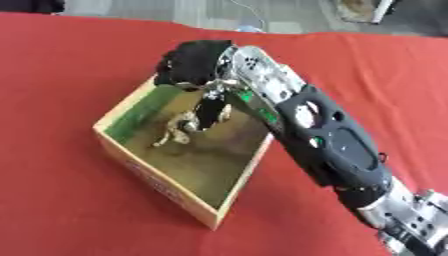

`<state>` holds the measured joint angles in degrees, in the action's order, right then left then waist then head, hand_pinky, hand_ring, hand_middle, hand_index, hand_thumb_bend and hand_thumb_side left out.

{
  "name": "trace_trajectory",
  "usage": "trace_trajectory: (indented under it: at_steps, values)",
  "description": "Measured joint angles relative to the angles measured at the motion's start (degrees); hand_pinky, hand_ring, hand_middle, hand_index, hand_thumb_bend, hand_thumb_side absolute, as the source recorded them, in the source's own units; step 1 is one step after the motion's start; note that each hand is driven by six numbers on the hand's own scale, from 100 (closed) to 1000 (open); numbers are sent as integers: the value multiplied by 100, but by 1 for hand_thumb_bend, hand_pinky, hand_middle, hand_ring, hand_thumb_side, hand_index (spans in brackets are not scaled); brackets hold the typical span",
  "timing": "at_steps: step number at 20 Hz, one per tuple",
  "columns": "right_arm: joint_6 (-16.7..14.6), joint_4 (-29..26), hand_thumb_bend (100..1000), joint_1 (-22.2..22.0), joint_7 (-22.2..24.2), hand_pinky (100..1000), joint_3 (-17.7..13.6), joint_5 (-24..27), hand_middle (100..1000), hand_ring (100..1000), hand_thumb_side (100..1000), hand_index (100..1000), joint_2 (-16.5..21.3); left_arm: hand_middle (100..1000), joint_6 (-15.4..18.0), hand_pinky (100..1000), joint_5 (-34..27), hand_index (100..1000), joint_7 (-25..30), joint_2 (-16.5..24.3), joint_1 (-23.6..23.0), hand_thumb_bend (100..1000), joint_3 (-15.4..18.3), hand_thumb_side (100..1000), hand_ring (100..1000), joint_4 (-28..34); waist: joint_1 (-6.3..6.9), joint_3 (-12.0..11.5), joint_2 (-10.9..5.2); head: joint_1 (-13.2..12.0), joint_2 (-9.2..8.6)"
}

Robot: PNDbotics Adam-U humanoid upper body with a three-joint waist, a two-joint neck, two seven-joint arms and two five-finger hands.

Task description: Pick up objects on the table and place them in the box.

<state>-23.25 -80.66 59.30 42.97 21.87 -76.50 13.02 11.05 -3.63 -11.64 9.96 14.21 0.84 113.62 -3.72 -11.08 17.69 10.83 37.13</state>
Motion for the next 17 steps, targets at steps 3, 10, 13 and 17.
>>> trace_trajectory:
  at_steps: [3,10,13,17]
  values:
    - [15,-326,100,0,15,860,-157,177,857,916,461,917,60,554,2,493,-1,669,-6,0,0,100,0,714,499,0,3,15,-10,-13,0]
    - [48,-1316,100,-81,0,844,-842,788,768,803,368,842,369,555,6,492,-1,669,-58,0,-3,100,12,714,499,0,65,93,-48,-140,5]
    - [203,-1778,100,-227,-154,844,-1130,1071,745,771,366,833,516,556,17,492,-1,669,-74,0,-6,100,14,714,499,0,90,131,-49,-218,6]
    - [518,-2379,100,-437,-469,846,-1612,1438,710,732,377,819,729,556,38,492,-1,669,-100,-1,-8,100,17,714,499,0,151,196,-65,-312,11]
